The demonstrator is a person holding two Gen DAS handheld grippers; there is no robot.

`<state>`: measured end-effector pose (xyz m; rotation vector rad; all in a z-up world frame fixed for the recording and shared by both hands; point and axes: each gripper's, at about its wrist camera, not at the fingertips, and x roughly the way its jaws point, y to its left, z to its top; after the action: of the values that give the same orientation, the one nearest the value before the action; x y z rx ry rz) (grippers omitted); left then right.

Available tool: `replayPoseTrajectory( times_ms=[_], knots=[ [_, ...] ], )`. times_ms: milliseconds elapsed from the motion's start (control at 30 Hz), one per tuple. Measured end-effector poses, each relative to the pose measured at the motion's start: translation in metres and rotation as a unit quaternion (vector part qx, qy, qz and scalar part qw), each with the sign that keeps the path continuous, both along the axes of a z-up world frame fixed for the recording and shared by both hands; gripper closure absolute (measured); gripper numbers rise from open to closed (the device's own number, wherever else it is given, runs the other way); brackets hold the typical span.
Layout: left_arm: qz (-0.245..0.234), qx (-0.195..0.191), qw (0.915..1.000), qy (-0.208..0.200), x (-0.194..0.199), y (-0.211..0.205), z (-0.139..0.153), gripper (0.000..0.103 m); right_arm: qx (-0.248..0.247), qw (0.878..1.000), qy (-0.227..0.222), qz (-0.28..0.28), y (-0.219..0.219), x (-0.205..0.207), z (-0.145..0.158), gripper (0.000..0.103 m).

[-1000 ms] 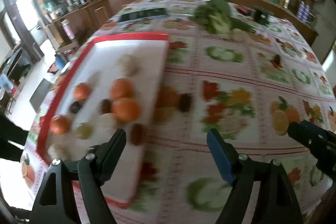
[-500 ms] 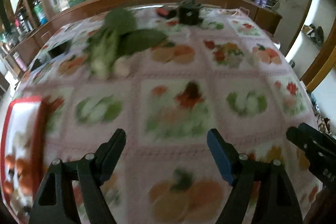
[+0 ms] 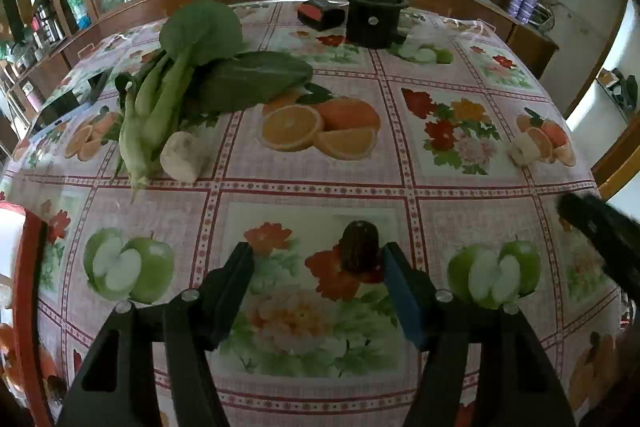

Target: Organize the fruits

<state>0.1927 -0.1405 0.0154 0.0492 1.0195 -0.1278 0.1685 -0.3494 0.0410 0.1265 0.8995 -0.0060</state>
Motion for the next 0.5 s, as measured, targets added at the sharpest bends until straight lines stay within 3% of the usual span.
replayPoseTrajectory(
  times_ms=[233, 267, 333, 367, 400, 467, 500],
  knots=[
    [-0.023, -0.003, 0.9997, -0.005, -0.002, 0.002, 0.0, 0.035, -0.048, 0.999, 0.013, 0.014, 0.013, 0.043, -0.018, 0.047],
    [-0.024, -0.006, 0.9997, -0.005, -0.002, 0.003, 0.0, 0.035, -0.07, 0.997, 0.011, 0.017, 0.016, 0.045, -0.02, 0.05],
    [-0.028, -0.011, 0.9995, -0.006, 0.0, 0.004, 0.0, 0.036, -0.101, 0.994, 0.014, 0.026, 0.022, 0.048, -0.022, 0.069],
    [-0.027, -0.013, 0.9995, -0.009, 0.0, 0.006, 0.0, 0.04, -0.103, 0.994, 0.014, 0.03, 0.023, 0.048, -0.022, 0.077],
    [-0.023, -0.013, 0.9995, -0.014, 0.001, 0.007, 0.001, 0.052, -0.106, 0.994, 0.014, 0.031, 0.024, 0.049, -0.021, 0.077],
    [-0.025, -0.012, 0.9994, -0.02, 0.002, 0.009, 0.001, 0.064, -0.112, 0.993, 0.009, 0.036, 0.026, 0.048, -0.02, 0.078],
    [-0.028, -0.013, 0.9993, -0.022, 0.003, 0.009, 0.001, 0.076, -0.108, 0.994, 0.008, 0.036, 0.025, 0.048, -0.02, 0.078]
  ],
)
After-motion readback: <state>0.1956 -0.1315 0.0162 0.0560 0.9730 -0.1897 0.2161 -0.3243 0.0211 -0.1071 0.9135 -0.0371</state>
